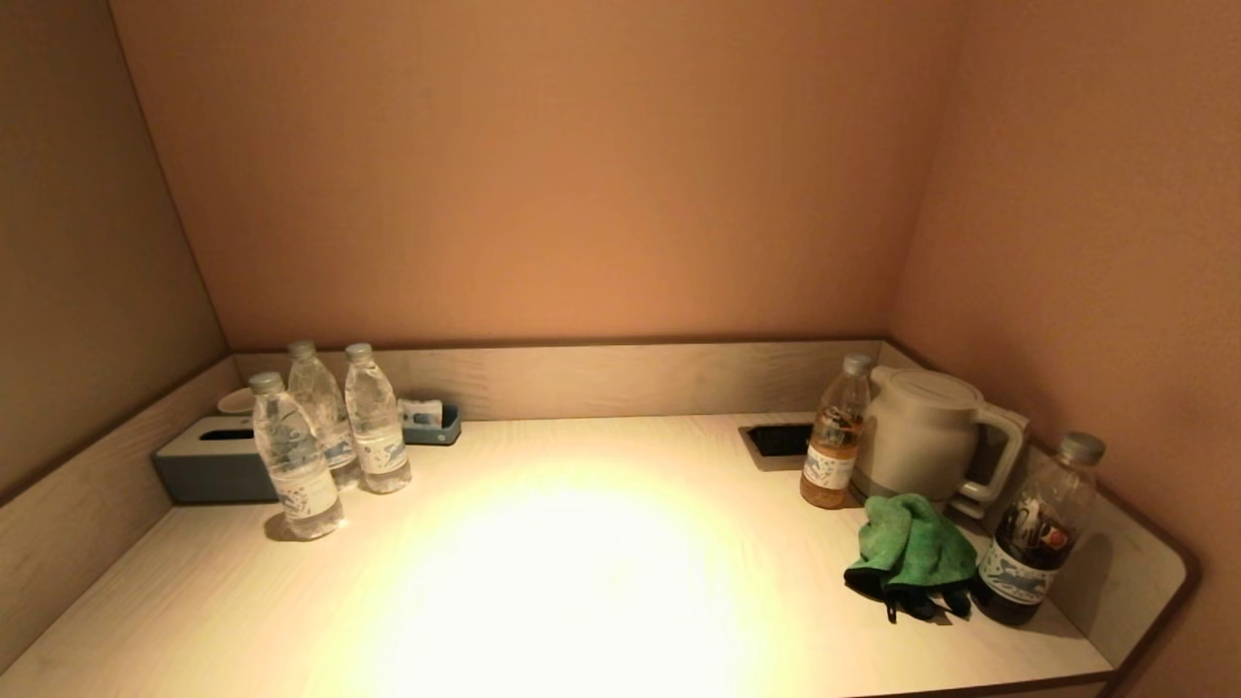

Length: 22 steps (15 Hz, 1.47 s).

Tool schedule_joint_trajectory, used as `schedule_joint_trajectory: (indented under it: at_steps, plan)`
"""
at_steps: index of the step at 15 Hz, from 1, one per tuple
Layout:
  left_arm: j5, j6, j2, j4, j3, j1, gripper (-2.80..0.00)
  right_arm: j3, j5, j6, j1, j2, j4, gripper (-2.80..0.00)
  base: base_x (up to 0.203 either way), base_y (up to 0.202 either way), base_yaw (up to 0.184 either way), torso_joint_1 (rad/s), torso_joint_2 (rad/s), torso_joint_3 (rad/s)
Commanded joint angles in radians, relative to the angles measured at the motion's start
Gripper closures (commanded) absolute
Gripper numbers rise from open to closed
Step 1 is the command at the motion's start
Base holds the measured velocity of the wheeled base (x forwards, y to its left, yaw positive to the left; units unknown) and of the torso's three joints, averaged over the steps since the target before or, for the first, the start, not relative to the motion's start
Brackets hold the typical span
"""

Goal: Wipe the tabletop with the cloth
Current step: Pick up the tablecloth

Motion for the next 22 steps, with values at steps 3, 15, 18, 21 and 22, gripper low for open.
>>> schedule_joint_trajectory:
  at_steps: [3,15,18,21,22]
  plan:
    - [0.000,0.000,0.001,0.000,0.000,0.001,0.00,0.000,0.001,0.000,0.000,0.001,-0.001,0.00,0.000,0.000,0.000,0.000,0.00,0.000]
    - [0.000,0.001,0.001,0.000,0.000,0.001,0.00,-0.009,-0.008,-0.033,0.000,0.002,0.015,0.00,0.000,0.000,0.000,0.000,0.00,0.000]
    - [0.000,0.000,0.001,0.000,0.000,0.000,0.00,-0.067,-0.001,-0.057,0.000,0.001,0.106,0.00,0.000,0.000,0.000,0.000,0.00,0.000]
    - [0.000,0.000,0.001,0.000,0.000,0.000,0.00,-0.203,0.045,-0.069,0.000,0.045,0.192,0.00,0.000,0.000,0.000,0.000,0.00,0.000]
    - [0.000,0.001,0.001,0.000,0.000,0.001,0.00,-0.255,0.065,-0.070,0.000,0.103,0.206,0.00,0.000,0.000,0.000,0.000,0.00,0.000]
